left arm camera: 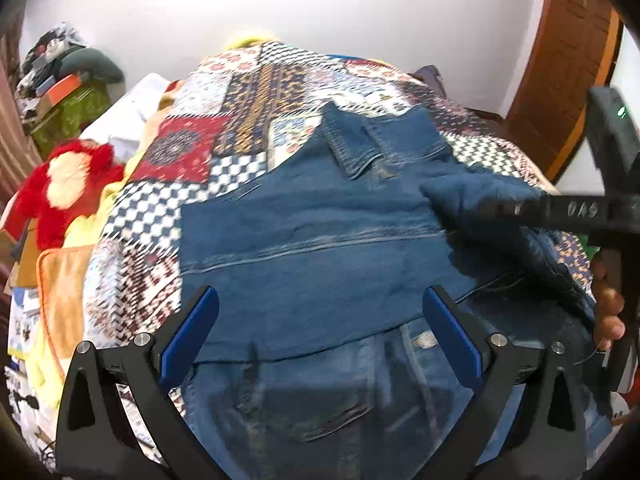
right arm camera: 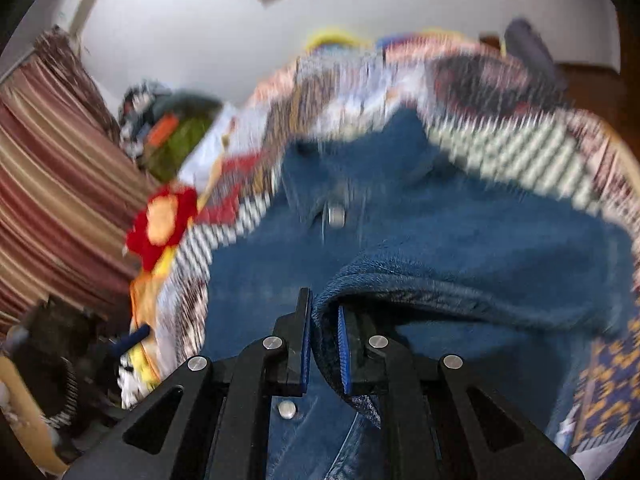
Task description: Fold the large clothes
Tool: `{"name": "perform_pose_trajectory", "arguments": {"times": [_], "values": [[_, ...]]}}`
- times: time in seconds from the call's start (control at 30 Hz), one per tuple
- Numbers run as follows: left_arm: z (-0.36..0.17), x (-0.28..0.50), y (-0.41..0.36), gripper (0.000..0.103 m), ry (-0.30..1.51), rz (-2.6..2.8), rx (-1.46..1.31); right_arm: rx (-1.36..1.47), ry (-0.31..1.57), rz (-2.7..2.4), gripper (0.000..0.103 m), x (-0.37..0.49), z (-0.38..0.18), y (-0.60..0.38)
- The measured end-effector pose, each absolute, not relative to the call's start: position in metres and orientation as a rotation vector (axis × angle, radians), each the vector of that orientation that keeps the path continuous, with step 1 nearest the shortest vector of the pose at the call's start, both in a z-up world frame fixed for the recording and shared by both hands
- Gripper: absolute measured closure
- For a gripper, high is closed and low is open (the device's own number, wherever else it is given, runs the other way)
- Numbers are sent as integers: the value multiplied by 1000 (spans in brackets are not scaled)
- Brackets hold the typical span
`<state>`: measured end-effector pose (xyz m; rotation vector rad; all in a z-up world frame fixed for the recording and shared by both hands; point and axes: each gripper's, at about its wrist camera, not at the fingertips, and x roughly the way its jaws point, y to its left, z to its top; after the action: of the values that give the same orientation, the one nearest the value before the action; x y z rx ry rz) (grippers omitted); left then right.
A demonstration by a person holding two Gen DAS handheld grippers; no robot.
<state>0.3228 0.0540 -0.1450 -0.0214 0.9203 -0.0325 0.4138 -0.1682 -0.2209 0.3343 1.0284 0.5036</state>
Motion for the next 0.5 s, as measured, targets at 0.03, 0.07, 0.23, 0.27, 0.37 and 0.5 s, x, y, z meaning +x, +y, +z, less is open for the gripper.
{"name": "perform_pose_trajectory", "arguments": {"times": [0.03,0.07,0.23,0.27,0.37,0.5], "values": [[-147,320,58,1,926,-23,-20,331,1063,505,94,414,-230,-165],[-148,317,61,1,929,-18,-18,332,1090,504,94,414,-239,-163],[-155,312,62,1,954,-11,-11,282,1212,515,94,402,-270,-163],[-156,312,60,1,958,-13,-10,266,1229,513,93,399,-273,-163],[-152,313,50,1,952,-30,-5,241,1250,517,93,386,-278,-166],[-140,317,29,1,930,-55,40,219,1239,522,93,377,-267,-176]]}}
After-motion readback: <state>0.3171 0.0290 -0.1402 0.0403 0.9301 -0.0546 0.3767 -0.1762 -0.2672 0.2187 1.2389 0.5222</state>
